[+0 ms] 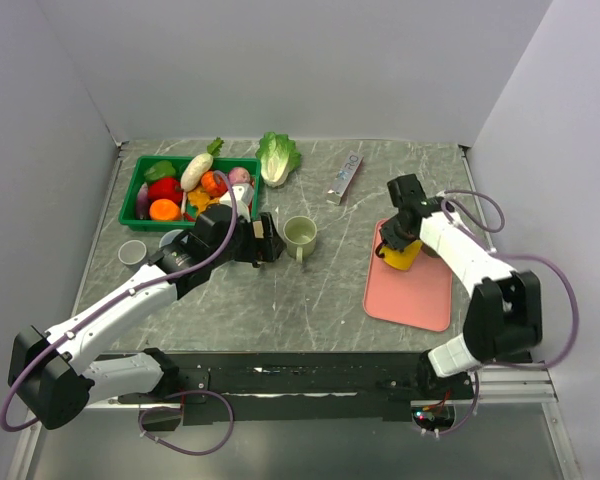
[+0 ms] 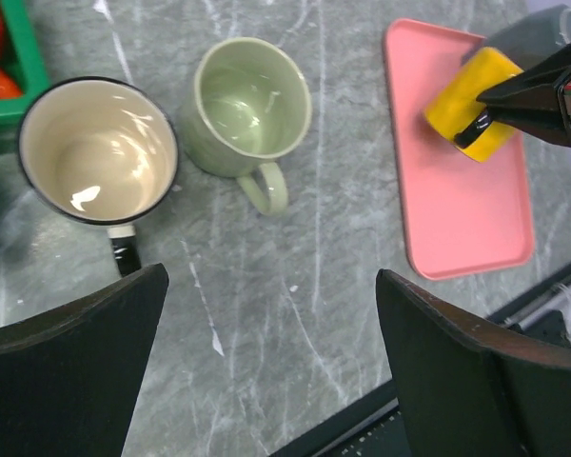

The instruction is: Turn the mug right side up

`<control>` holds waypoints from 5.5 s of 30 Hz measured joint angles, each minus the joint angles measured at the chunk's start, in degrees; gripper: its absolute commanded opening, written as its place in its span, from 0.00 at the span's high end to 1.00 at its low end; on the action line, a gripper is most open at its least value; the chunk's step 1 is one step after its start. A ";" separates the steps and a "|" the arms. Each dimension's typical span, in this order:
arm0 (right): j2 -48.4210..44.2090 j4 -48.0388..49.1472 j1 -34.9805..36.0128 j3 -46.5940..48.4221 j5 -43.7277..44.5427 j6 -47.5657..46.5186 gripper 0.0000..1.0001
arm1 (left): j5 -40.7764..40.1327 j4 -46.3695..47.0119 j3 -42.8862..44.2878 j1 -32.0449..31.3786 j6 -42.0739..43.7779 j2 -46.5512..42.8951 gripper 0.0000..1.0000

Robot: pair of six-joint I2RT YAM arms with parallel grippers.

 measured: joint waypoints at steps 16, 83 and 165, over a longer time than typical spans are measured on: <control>-22.21 11.91 0.26 -10.12 -18.75 -7.37 1.00 | 17.81 8.17 2.51 0.04 -0.87 0.79 0.01; -26.08 9.92 15.21 -8.28 -14.49 -2.71 0.40 | 1.05 3.74 18.43 -17.07 -1.70 21.97 0.99; -19.26 1.62 16.98 7.63 -23.87 -81.99 1.00 | 2.54 -3.10 18.86 -3.63 -12.31 9.33 0.09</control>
